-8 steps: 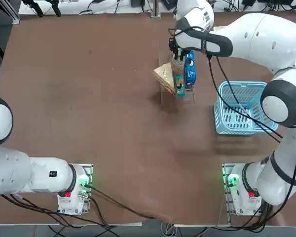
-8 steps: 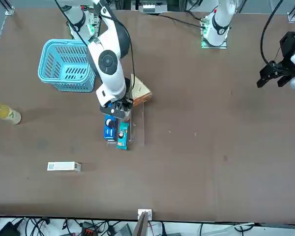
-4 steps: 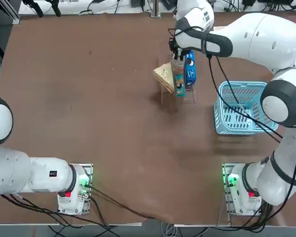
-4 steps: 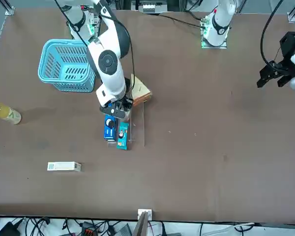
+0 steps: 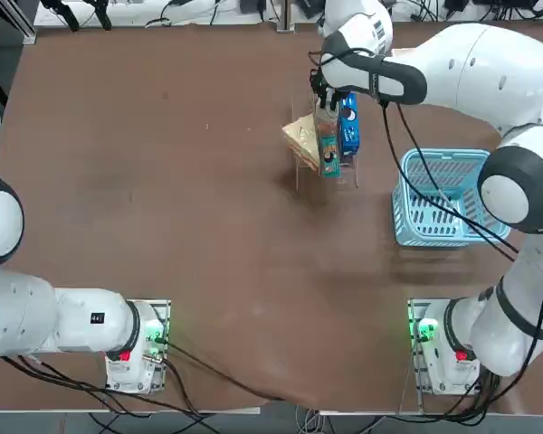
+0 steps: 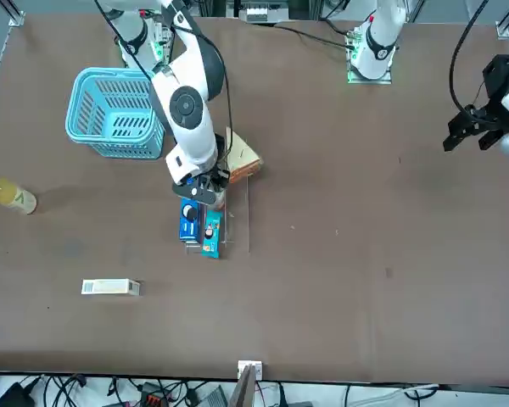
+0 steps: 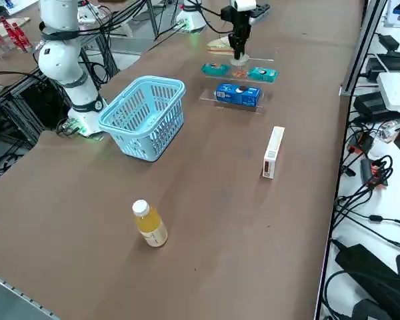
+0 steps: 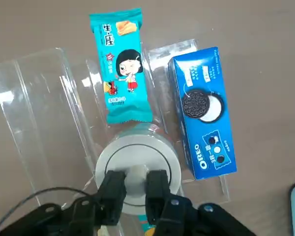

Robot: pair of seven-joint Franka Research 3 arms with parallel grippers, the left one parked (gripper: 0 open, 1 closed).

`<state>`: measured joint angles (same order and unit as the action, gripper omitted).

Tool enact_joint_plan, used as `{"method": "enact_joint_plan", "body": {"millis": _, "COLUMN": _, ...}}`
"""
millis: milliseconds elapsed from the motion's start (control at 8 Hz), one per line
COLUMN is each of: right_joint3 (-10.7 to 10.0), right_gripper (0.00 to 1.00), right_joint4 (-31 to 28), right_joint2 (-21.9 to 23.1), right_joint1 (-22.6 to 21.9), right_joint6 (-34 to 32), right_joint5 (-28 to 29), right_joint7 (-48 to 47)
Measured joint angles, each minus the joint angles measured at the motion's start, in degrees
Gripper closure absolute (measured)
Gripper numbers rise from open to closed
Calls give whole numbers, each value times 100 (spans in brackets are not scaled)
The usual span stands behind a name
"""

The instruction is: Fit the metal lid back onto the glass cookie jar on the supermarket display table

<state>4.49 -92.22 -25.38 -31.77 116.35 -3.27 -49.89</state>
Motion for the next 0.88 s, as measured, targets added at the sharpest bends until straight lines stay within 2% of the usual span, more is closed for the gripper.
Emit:
{"method": "enact_joint_plan", "body": {"millis": 250, "right_joint3": 0, "right_gripper": 67, "right_joint4": 1, "right_joint2": -9, "right_joint1": -2, "right_joint6": 0, "right_joint5": 0, "right_joint7": 0}}
{"method": "enact_joint_plan", "body": {"millis": 625, "right_joint3": -1, "right_gripper": 46, "right_joint4": 16, "right_joint2": -55, "right_joint1": -4, "right_joint6": 7, "right_joint5": 0, "right_joint7": 0}}
{"method": "enact_joint_plan", "body": {"millis": 875, "right_joint3": -4, "right_gripper": 40, "right_joint4": 18, "right_joint2": -56, "right_joint1": -4, "right_joint6": 7, "right_joint5": 0, "right_joint7": 0}}
